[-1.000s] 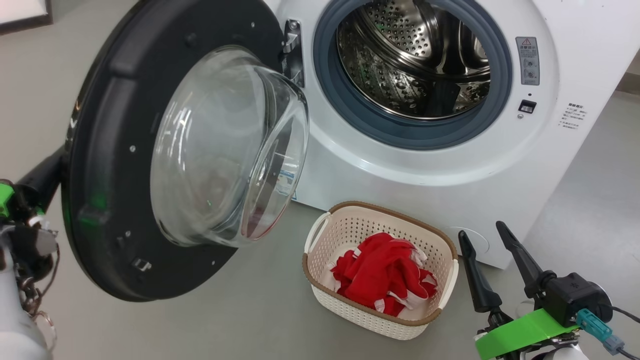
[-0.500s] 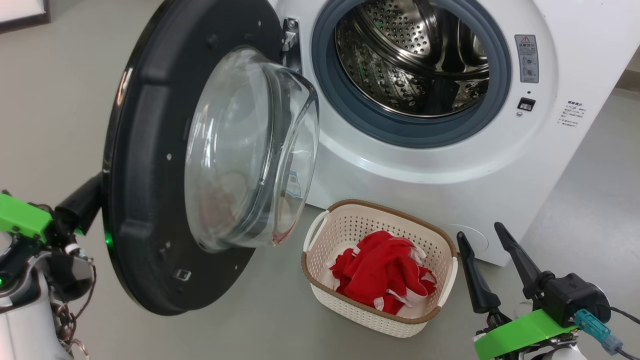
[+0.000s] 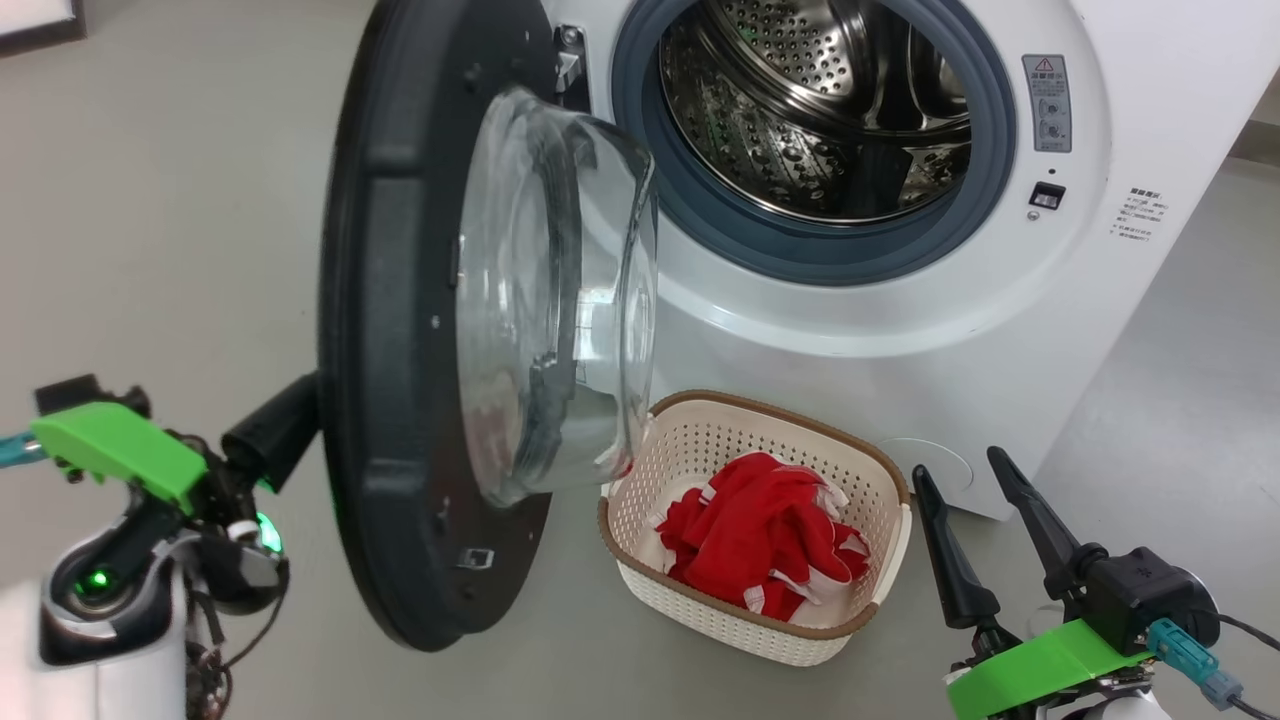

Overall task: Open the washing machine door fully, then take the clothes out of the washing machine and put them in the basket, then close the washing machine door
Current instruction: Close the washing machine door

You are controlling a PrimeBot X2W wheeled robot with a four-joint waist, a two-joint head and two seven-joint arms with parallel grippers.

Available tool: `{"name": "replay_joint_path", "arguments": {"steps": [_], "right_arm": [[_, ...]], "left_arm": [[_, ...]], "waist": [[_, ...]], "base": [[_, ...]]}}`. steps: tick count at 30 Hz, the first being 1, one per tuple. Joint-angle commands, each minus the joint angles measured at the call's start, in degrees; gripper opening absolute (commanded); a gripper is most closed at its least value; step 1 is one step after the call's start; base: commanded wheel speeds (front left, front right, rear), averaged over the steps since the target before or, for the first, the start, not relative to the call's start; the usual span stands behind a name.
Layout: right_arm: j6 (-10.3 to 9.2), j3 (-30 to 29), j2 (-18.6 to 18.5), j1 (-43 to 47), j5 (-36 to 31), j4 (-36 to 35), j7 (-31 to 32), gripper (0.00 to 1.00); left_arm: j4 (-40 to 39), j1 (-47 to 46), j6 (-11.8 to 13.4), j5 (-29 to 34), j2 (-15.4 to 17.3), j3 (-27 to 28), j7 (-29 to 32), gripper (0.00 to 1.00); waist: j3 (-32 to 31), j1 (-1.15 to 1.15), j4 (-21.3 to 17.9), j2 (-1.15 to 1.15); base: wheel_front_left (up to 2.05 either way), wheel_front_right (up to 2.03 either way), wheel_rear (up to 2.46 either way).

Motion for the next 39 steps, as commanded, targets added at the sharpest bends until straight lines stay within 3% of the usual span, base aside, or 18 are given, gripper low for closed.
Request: {"name": "replay_joint_path", "arguments": {"steps": [1,15,39], "right_arm": [[0.28,1.7,-0.6,-1.9,0.5,-1.3,-0.4,1.0],[0.28,2.6,-0.6,-3.2,0.8,-1.0,-0.4,1.0],[0.28,2.2,-0.6,-3.7,0.1,-0.8,-0.4,1.0]], "left_arm": [[-2.6,0.5,0.4,-1.1,0.9,-0.4,-0.2,0.0],[-9.7,4.1,2.6,-7.4,0.9,-10.0,-5.0,0.0],[-6.6,3.2,-0.2,-11.1,0.9,-14.8,-7.7,0.0]], "waist": [[0.0,0.0,0.0,0.0],[1.7,0.0,-1.9,0.0],[2.1,0.0,-8.0,0.0]], "base": [[0.0,0.0,0.0],[0.0,0.0,0.0],[0.0,0.0,0.0]]}}
